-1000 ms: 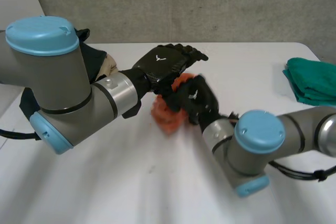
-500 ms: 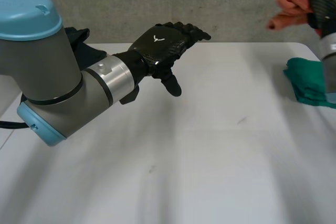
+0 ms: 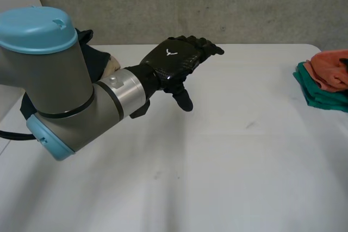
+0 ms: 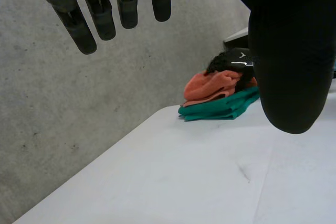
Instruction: Fold the laundry.
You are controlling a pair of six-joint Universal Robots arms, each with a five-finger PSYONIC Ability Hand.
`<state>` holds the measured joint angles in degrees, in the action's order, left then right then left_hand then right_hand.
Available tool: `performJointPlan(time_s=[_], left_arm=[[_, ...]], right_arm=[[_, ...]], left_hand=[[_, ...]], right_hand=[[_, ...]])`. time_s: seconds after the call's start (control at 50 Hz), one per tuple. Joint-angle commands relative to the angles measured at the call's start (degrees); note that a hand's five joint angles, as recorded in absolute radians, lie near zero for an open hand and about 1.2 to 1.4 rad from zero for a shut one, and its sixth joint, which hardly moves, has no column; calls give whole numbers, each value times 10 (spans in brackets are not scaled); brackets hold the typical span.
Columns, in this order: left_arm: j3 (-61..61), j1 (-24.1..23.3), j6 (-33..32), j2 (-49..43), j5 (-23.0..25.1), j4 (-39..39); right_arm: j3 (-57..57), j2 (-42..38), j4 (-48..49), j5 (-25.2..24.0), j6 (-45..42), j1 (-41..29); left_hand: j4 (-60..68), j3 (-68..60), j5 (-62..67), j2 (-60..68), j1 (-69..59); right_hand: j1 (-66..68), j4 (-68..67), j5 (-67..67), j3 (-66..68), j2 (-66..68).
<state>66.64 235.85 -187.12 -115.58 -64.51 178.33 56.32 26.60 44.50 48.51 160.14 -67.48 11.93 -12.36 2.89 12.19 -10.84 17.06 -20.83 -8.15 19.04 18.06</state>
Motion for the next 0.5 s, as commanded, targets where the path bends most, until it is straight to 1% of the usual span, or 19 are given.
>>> performJointPlan(time_s=[0.02,0.16,0.24,0.3,0.32,0.36,0.38,0.44,0.46,0.5], left_arm=[[0,-6,1,2,0,0],[0,-16,3,7,1,0],[0,-19,3,8,1,0],[0,-21,3,10,1,0],[0,-21,3,11,1,0],[-1,-26,4,19,1,1],[-2,-27,4,21,2,1],[-9,-29,5,30,1,4],[-11,-29,6,32,1,4],[-19,-28,11,40,1,12]], right_arm=[[47,70,-24,1,3,21],[90,148,-90,-1,10,60],[110,198,-163,-2,2,91],[107,211,-200,6,-8,100],[103,221,-221,21,-25,110],[99,231,-230,46,-47,118],[92,247,-237,84,-79,123],[85,275,-238,146,-139,122],[85,294,-233,176,-176,119],[85,304,-219,194,-201,110]], left_hand=[[0,5,-10,-3,-11],[-2,6,-12,-5,-9],[0,5,-10,-3,-11],[0,5,-10,-3,-11],[0,5,-10,-3,-11],[-2,6,-12,-5,-9],[-2,6,-12,-5,-9],[-4,8,-13,-6,-7],[-4,8,-13,-6,-7],[-4,8,-13,-6,-7]], right_hand=[[-71,108,81,-90,-81],[-71,108,81,-90,-81],[-71,108,81,-90,-81],[-71,108,81,-90,-81],[-71,108,81,-90,-81],[-71,108,81,-90,-81],[-71,108,81,-90,-81],[-71,108,81,-90,-81],[-71,108,81,-90,-81],[-71,108,81,-90,-81]])
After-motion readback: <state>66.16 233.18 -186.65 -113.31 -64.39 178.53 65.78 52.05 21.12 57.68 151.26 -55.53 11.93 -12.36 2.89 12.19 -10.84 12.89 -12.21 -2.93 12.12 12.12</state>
